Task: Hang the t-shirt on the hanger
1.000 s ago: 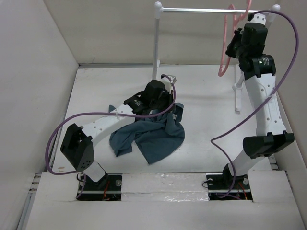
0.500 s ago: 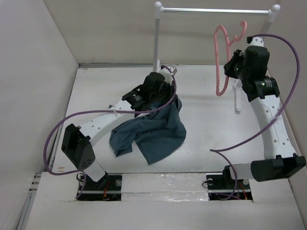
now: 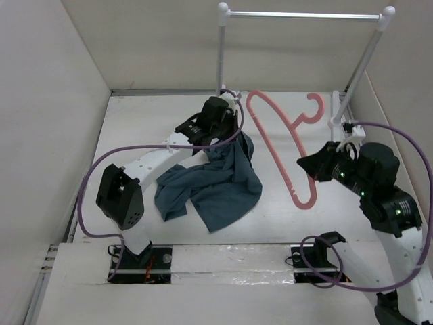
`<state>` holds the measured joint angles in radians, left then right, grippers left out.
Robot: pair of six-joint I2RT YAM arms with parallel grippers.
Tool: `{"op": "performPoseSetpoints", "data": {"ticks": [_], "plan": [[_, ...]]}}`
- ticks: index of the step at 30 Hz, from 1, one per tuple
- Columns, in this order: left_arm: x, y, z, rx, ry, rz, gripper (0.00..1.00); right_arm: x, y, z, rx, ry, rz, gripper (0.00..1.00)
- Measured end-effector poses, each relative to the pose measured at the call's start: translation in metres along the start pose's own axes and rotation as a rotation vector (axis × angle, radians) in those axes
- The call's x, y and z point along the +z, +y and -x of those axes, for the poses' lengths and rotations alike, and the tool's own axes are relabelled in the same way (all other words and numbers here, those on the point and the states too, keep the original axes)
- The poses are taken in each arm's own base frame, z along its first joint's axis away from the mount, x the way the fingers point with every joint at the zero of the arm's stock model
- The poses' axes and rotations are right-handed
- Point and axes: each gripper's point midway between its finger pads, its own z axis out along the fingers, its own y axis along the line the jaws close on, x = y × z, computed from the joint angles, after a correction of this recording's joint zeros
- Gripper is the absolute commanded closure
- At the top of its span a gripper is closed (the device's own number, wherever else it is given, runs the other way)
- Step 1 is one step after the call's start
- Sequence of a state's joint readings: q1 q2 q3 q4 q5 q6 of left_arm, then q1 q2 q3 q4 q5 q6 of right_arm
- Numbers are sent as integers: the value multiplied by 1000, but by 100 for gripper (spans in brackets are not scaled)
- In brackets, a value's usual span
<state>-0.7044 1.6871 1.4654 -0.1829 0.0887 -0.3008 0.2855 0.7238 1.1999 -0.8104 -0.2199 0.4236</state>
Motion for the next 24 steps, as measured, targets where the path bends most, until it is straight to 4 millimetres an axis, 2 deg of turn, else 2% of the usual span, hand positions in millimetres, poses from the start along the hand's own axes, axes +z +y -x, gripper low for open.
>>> {"op": "performPoseSetpoints", "data": {"ticks": [3,5,9,12,18,24], "plan": [[4,12,10,-20,-14,25,100,-20,10,-24,38,53,50,100],[7,17,15,-28,-19,40,100,-29,10,-38,64,87,53,100],[9,15,21,-32,-19,43,100,-41,6,-62,91,162,43,100],[9,14,24,-34,-21,41,100,-45,2,-73,97,205,27,100],[8,13,22,-39,-13,40,100,-42,-2,-79,86,243,13,100],[8,10,20,-39,0,20,100,-22,-2,-82,71,286,26,100]]}}
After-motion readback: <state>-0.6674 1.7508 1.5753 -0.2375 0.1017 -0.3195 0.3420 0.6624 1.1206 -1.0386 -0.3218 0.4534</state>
